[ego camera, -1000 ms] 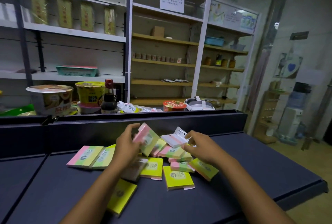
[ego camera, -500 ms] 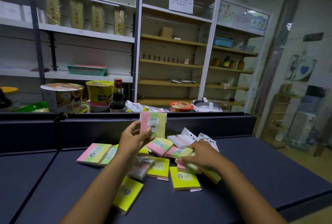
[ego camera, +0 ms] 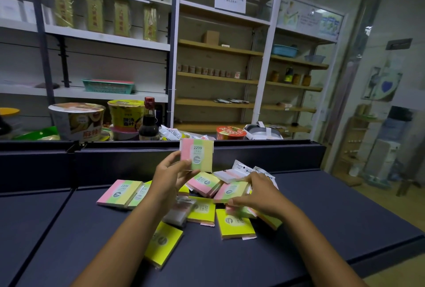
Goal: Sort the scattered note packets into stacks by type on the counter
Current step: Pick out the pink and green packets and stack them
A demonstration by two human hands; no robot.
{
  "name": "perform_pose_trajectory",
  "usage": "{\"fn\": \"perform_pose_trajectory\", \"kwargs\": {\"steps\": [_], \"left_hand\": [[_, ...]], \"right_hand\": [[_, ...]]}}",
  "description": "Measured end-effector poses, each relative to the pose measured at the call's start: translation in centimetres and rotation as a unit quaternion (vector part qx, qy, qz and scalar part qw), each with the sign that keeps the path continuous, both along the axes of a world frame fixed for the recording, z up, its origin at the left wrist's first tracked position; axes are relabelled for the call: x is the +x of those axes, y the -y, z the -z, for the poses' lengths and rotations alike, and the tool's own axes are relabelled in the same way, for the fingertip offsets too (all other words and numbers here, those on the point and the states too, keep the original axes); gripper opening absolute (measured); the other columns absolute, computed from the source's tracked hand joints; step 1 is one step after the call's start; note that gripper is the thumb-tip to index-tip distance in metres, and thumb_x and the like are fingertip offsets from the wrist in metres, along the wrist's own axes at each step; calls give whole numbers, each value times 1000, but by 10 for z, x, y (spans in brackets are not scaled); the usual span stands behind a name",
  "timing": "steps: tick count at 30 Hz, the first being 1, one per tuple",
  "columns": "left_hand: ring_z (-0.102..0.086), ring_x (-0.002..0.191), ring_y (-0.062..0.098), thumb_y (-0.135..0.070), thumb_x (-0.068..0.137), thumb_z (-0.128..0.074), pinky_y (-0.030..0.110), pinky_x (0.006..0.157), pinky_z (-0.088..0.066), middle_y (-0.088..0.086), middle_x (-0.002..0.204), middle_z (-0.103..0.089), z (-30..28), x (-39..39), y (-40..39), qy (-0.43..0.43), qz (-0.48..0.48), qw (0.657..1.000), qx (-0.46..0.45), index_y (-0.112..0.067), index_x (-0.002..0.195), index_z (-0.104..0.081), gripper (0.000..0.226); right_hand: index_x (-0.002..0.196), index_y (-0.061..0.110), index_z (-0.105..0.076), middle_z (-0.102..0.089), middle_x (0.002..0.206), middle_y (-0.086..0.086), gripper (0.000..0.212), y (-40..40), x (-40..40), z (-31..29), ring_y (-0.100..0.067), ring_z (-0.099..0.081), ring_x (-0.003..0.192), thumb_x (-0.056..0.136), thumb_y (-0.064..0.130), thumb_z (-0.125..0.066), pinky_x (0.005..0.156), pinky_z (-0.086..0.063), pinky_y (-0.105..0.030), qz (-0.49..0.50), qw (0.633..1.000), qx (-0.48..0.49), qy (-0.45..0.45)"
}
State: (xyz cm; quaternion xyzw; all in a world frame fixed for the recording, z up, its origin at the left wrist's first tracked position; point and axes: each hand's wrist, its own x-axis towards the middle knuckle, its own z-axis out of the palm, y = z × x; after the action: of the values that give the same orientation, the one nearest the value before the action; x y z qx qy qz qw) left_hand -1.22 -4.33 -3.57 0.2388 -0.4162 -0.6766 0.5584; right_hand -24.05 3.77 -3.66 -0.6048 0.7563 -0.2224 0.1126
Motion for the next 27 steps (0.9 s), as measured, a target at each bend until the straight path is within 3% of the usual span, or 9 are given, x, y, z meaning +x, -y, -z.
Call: {"fn": "perform_pose_trajectory", "kwargs": {"steps": [4,6,9,13,18,22,27], "left_hand": [[-73,92,31,4,91,-54,27,69,-60,17,104,-71,-5,-1,-8,3,-15,1000,-16,-9,105,-64,21],[-73,91,31,5,91,-55,26,69,-60,16,102,-73,-6,0,-14,13,-23,999,-32,-10,103,-65,22],[-73,91,32,5,90,-57,24,69,-59,16,102,-74,-3,8,-22,8,-24,999,-37,-8,104,-66,20],[-75,86,26,-1,90,-62,24,63,-58,10,96,-77,-2,36,-34,8,-32,999,-31,-10,105,-67,18],[-74,88,27,3,88,-62,25,68,-59,13,97,-76,-9,80,-46,17,-62,997,-52,-4,107,-67,20],[-73,94,27,1,88,-63,26,73,-60,13,102,-75,-16,132,-61,41,-87,992,-83,-4,113,-65,25],[-73,95,24,0,89,-64,23,73,-59,10,103,-75,-19,193,-79,49,-117,987,-96,-7,112,-66,25]], "right_hand": [[107,33,-45,-64,104,6,60,-19,6,2,-12,-64,92,66,41,-88,64,-48,-24,-11,985,-74,156],[113,34,-45,-67,97,5,62,-27,11,5,-16,-70,85,70,24,-88,66,-58,-31,-14,967,-117,227],[121,39,-46,-65,103,2,68,-38,19,6,-23,-72,88,74,5,-81,78,-61,-47,-35,942,-168,290],[127,47,-46,-59,115,8,78,-46,38,1,-10,-71,89,75,-4,-75,70,-60,-28,-76,926,-210,304],[131,51,-44,-60,118,12,82,-51,73,-9,-2,-67,96,78,-4,-73,67,-58,-25,-104,919,-239,296],[131,49,-44,-63,111,26,80,-56,119,-16,3,-63,103,79,-5,-72,76,-55,-20,-128,916,-251,287],[132,47,-44,-63,117,7,78,-68,177,-28,-6,-67,100,81,-6,-71,81,-58,-26,-146,908,-254,300]]}}
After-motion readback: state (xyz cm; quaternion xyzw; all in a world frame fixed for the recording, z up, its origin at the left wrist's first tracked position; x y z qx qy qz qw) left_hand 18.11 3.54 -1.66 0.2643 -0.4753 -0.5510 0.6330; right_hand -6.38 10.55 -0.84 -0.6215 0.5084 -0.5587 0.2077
